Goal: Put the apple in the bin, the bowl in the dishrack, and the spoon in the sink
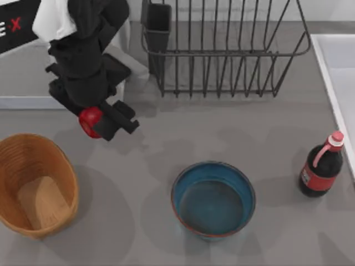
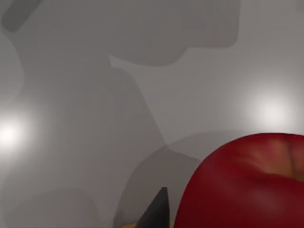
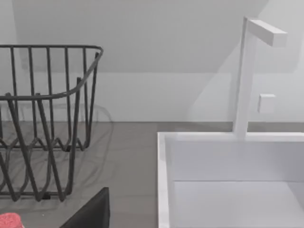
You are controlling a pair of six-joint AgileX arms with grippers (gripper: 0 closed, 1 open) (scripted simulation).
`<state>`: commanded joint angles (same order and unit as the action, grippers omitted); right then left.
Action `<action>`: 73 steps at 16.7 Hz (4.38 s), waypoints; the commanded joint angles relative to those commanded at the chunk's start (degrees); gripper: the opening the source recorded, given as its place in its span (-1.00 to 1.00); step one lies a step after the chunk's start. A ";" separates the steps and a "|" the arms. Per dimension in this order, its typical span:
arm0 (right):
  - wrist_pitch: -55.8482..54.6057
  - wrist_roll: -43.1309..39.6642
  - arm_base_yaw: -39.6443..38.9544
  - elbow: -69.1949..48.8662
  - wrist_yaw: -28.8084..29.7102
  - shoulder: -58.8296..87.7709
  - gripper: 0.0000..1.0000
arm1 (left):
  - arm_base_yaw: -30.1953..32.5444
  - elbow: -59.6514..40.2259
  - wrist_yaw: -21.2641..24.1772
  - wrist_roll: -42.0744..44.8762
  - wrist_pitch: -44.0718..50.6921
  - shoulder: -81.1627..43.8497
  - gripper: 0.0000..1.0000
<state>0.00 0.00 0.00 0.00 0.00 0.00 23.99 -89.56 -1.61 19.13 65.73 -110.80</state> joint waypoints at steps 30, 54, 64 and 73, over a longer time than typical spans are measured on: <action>0.00 0.00 0.00 0.00 0.00 0.00 1.00 | 6.05 -3.50 -20.86 110.49 26.89 0.21 -1.00; 0.00 0.00 0.00 0.00 0.00 0.00 1.00 | 2.45 13.33 -25.38 130.20 13.75 2.88 -1.00; 0.00 0.00 0.00 0.00 0.00 0.00 1.00 | 2.40 13.55 -25.40 130.26 13.54 2.91 -0.10; 0.00 0.00 0.00 0.00 0.00 0.00 1.00 | 2.40 13.55 -25.40 130.26 13.54 2.91 1.00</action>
<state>0.00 0.00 0.00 0.00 0.00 0.00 26.39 -76.00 -27.01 149.39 79.27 -107.89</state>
